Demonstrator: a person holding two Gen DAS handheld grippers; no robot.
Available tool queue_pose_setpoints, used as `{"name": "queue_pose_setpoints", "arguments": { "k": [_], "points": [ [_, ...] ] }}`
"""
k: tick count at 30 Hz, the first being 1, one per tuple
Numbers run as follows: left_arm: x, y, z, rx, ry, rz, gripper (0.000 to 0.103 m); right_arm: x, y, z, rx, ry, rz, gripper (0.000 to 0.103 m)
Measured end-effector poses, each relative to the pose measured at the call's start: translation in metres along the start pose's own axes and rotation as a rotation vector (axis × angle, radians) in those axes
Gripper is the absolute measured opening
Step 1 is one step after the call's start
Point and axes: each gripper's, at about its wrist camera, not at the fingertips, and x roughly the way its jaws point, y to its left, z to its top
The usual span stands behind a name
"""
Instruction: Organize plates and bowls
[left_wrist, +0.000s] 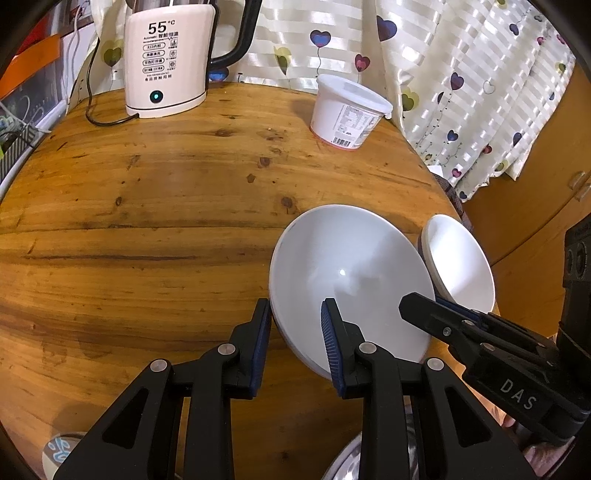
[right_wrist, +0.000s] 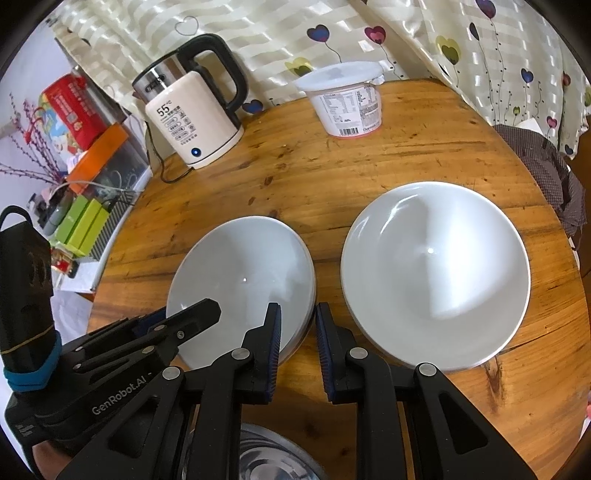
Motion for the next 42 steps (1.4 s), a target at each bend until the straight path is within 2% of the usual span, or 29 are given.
{"name": "queue_pose_setpoints", "arguments": {
  "k": [12,22,29,42],
  "points": [
    [-0.036,-0.006,-0.009,0.011,-0.042,-0.008,0.029,-0.032,0.017,-0.006,-0.028,-0.043,0.002,0.019],
    [-0.071,-0.02,-0.029,0.037,-0.067,-0.023,0.029,-0.072,0.03,-0.026,-0.033,-0.083,-0.001,0.019],
    [-0.085,-0.028,-0.046,0.055,-0.058,-0.033,0.029,-0.093,0.032,-0.045,-0.026,-0.098,-0.011,0.019],
    [-0.091,-0.038,-0.081,0.073,-0.014,-0.037,0.029,-0.105,0.025,-0.079,0.004,-0.077,-0.015,0.019]
  ]
}}
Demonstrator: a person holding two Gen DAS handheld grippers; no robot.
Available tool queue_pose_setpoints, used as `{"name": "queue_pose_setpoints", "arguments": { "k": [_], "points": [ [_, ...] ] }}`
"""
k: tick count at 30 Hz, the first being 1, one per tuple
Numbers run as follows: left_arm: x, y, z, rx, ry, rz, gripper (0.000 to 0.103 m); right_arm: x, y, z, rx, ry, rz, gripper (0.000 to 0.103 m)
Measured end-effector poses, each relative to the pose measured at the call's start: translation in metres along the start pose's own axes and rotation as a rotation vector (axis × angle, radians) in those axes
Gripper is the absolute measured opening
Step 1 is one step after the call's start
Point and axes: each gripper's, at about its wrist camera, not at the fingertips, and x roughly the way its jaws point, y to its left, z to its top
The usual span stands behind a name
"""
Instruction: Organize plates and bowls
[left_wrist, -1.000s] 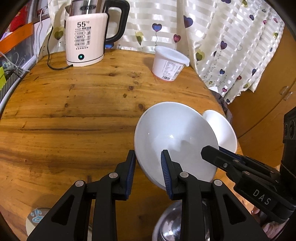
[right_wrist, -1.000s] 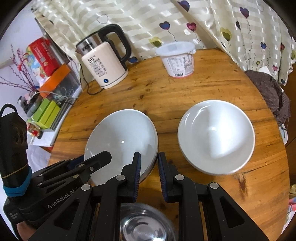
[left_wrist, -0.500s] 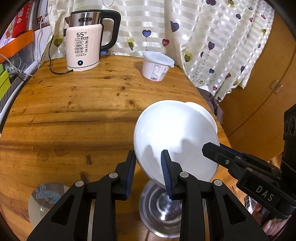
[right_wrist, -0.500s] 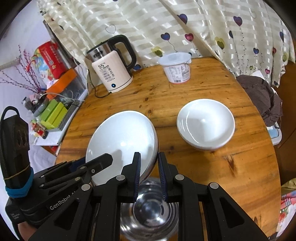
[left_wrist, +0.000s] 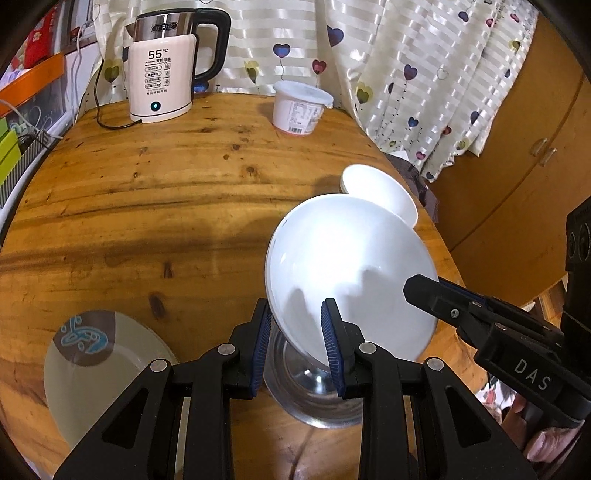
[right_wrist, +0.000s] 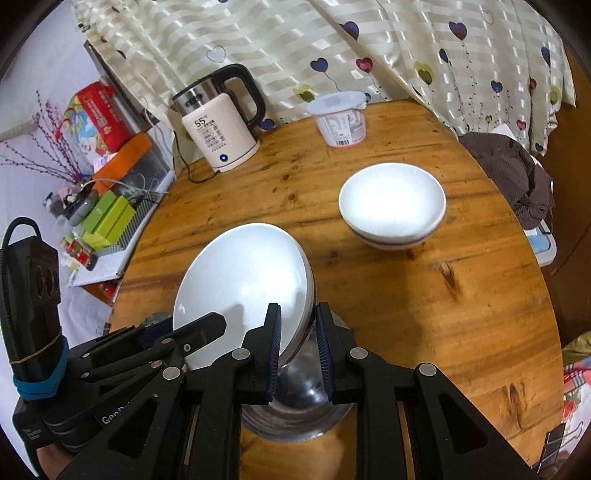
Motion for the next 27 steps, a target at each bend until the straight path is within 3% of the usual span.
{"name": "queue_pose_setpoints", "arguments": {
  "k": [27],
  "points": [
    [0.022,-0.007,-0.029,0.017,0.112,0.007,0.029,0.015,-0.018,-0.035,0.044,0.087,-0.02,0.019]
  ]
}}
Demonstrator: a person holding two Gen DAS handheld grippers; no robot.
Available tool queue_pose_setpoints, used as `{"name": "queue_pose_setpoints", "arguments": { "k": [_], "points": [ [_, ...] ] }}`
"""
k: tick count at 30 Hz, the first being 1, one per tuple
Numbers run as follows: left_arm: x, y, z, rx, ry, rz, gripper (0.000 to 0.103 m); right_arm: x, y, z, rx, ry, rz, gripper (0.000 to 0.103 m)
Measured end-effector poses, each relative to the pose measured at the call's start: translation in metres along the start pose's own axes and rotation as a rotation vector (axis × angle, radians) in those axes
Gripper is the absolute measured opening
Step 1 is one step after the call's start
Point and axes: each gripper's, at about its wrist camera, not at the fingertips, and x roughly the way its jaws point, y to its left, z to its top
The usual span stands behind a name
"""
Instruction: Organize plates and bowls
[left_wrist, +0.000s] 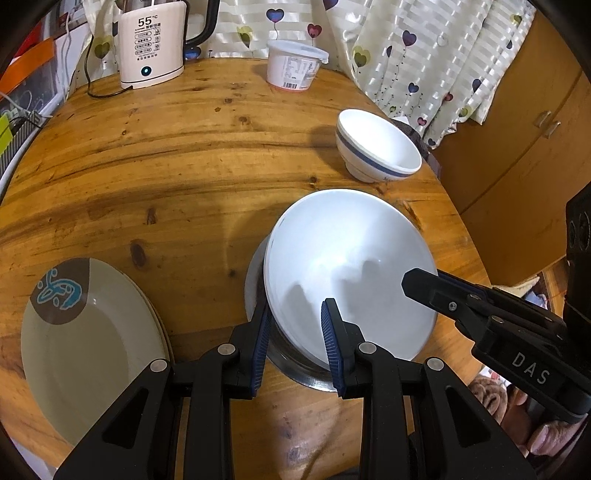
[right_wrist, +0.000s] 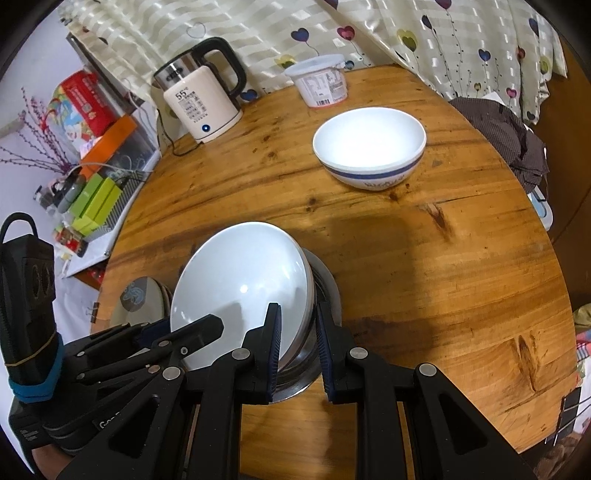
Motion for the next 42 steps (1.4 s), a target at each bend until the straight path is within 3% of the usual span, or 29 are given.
{"name": "queue_pose_setpoints", "arguments": {
  "k": [18,42],
  "points": [
    [0.005,-0.004,-0.003,0.017,0.01,0.013,0.03,0.01,-0.006,-0.002,0.004,0.032,-0.002,0.02],
    [-0.031,-0.009,0.002,0.055,-0.123,0.046,0.03,-0.019,0.004,0.006,-0.065,-0.052,-0.006,0.02]
  ]
}}
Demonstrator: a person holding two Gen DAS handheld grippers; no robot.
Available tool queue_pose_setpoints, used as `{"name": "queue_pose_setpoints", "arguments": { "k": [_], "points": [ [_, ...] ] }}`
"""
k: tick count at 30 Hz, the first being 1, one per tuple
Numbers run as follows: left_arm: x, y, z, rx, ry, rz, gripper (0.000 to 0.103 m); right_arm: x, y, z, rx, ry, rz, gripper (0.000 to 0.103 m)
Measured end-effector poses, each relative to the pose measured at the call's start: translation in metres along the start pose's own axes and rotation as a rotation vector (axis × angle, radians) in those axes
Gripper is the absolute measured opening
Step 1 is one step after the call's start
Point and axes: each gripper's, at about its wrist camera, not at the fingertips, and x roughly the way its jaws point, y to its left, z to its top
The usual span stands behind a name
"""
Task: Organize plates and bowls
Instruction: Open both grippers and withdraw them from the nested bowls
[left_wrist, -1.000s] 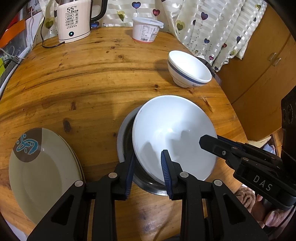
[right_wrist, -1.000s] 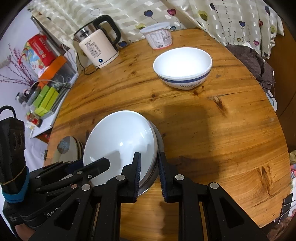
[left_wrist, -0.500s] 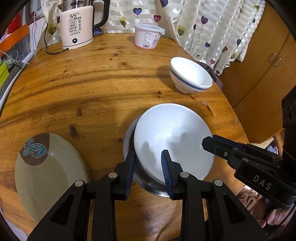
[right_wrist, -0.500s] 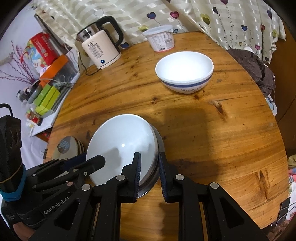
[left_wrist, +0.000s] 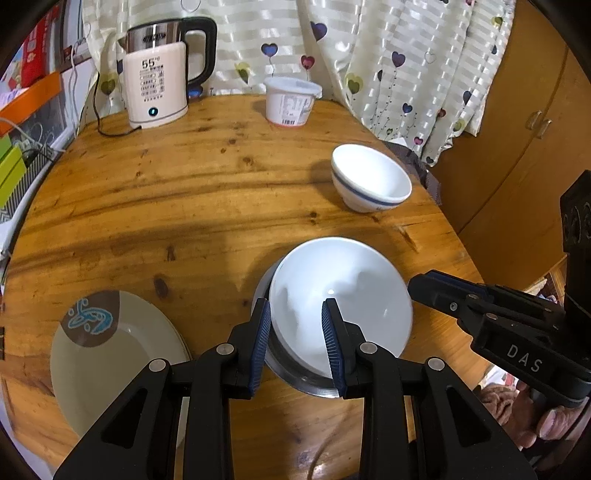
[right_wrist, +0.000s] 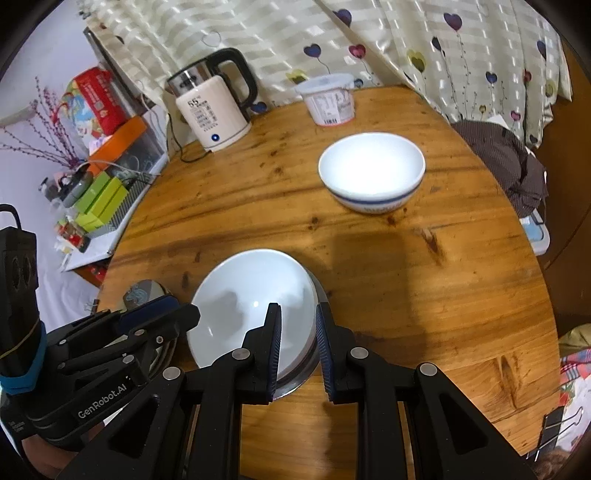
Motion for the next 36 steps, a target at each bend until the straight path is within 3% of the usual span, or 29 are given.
{"name": "queue_pose_setpoints", "arguments": {
  "k": [6,15,25,36],
  "points": [
    [-0.003,-0.005,0.002,0.016,-0.012,-0.001,0.03,-0.007,0.002,0.003,-0.014,-0.012,0.006,0.02],
    [-0.001,-0.007,0.003,0.018,-0.01,-0.002,0.03,-0.009,0.002,0.003,-0.024,-0.019,0.008,0.033],
    [0.005,-0.008,0.006,0.017,-0.004,-0.004,0.03,-0.008,-0.001,0.006,-0.019,-0.019,0.007,0.039],
    [0.01,-0.01,0.009,0.018,-0.001,-0.006,0.03,-0.008,-0.007,0.01,-0.012,-0.019,0.005,0.041]
  ]
}}
